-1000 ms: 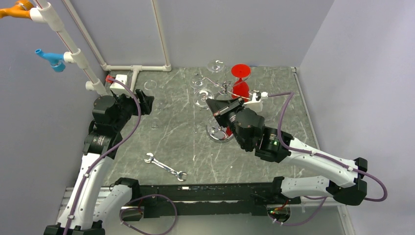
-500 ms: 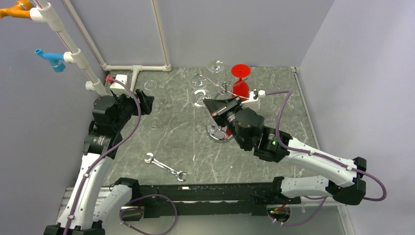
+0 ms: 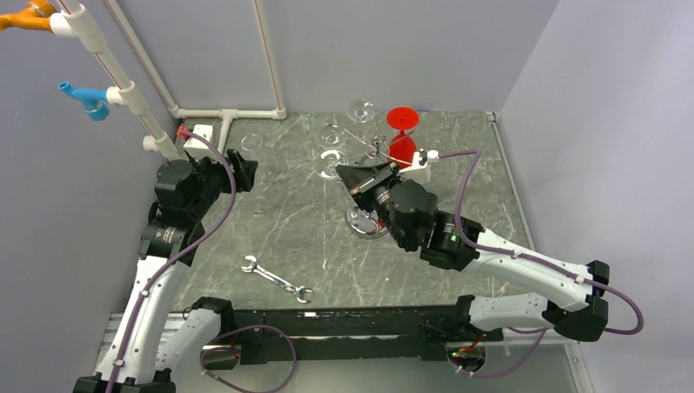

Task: Take the wine glass off the wine glass rack
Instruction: Pick up the wine glass from the wine rack.

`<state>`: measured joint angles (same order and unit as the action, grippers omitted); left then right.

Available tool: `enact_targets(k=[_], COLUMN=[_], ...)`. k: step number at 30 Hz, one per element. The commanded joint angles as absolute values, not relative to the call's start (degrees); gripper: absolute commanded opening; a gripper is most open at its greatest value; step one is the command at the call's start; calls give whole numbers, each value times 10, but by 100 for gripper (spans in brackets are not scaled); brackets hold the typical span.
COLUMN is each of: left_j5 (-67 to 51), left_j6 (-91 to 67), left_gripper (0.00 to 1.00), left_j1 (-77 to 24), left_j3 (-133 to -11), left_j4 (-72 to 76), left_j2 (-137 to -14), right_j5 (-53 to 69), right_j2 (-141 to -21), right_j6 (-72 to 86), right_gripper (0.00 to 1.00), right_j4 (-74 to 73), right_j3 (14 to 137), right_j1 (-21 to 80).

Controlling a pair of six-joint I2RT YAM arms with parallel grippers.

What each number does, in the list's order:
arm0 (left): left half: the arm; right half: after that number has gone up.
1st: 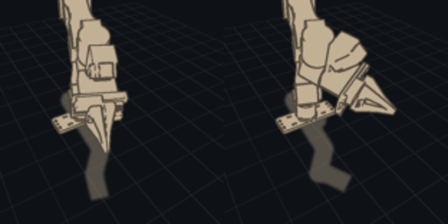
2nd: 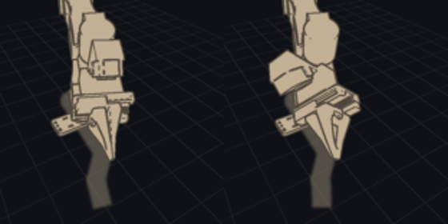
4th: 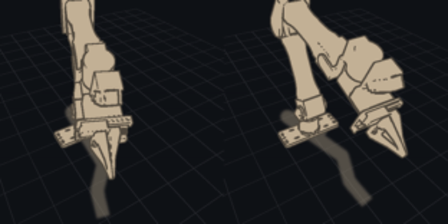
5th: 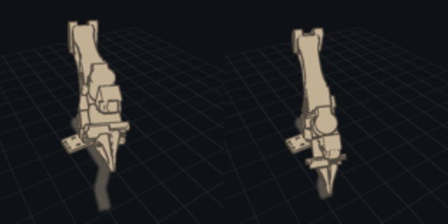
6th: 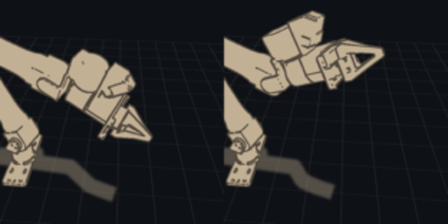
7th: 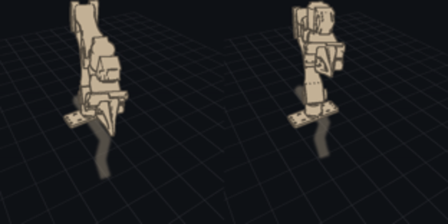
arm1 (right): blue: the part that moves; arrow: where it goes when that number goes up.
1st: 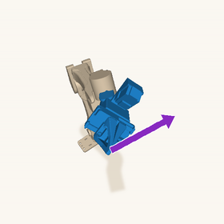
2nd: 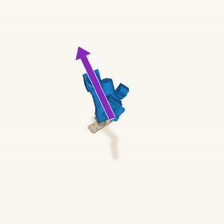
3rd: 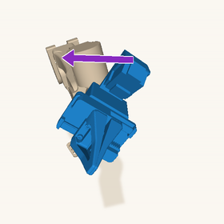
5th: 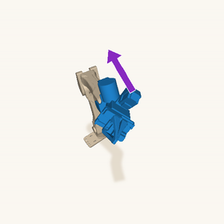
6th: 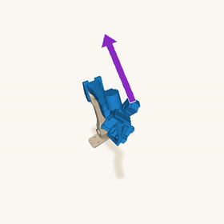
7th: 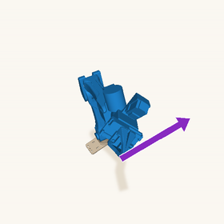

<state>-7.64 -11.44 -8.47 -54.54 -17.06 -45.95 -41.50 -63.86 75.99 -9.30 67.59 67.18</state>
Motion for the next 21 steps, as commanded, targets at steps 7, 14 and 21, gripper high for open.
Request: enact_targets(k=[7, 14, 21], left_j5=[-70, -74, -76], left_j6=[-109, -111, -113], left_gripper=[70, 70, 70], left_j1=[-86, -86, -86], left_j3=[-543, -543, -542], left_j4=[-156, -154, -153], left_j2=[-453, -452, -450], right_j5=[-415, -413, -418], right_j2=[-639, -642, -641], right_j6=[754, 755, 753], right_gripper=[0, 0, 0], right_j4=[-41, -42, -40], right_j3=[684, 686, 686], right_j1=[667, 660, 652])
